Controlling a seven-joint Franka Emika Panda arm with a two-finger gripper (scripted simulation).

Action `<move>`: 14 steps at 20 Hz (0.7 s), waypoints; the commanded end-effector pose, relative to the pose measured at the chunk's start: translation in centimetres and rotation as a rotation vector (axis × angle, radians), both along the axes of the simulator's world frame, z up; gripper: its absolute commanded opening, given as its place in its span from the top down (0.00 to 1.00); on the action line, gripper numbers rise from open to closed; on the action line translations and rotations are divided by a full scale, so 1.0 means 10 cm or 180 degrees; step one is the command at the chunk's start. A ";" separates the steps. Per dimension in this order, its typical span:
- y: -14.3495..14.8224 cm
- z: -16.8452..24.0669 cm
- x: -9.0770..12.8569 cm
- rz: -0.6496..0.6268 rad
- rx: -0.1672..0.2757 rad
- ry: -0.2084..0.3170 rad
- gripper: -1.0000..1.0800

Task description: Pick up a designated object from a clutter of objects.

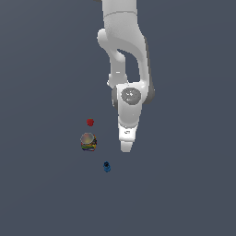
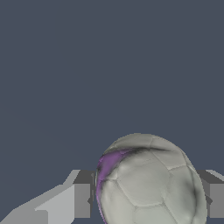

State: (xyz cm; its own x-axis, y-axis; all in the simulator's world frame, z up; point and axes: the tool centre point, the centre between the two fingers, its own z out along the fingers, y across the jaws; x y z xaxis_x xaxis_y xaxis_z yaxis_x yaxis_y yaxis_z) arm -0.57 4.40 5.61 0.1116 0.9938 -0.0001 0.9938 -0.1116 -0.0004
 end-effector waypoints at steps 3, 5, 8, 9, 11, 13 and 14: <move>-0.03 0.25 0.09 0.0001 0.0001 -0.0006 1.00; -0.05 0.40 0.14 0.0002 0.0002 -0.0006 1.00; -0.09 0.65 0.22 0.0003 0.0005 -0.0005 1.00; -0.10 0.74 0.25 0.0003 0.0005 -0.0005 1.00; -0.13 0.93 0.32 0.0004 0.0006 -0.0004 1.00; -0.15 1.13 0.38 0.0004 0.0007 -0.0004 1.00; -0.17 1.23 0.42 0.0005 0.0009 -0.0004 1.00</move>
